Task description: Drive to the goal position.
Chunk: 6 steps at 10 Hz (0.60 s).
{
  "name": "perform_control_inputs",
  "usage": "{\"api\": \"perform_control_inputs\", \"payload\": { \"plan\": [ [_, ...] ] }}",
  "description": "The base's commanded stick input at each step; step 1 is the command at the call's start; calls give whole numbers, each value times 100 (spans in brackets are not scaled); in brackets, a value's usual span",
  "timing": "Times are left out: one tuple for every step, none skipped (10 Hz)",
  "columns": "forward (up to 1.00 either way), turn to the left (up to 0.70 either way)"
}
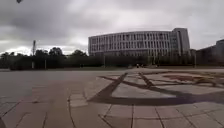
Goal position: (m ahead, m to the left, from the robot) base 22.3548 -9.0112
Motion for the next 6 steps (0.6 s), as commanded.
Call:
{"api": "perform_control_inputs", "payload": {
  "plan": [
    [70,0],
    [70,0],
    [70,0],
    [70,0],
    [70,0],
    [70,0]
  ]
}}
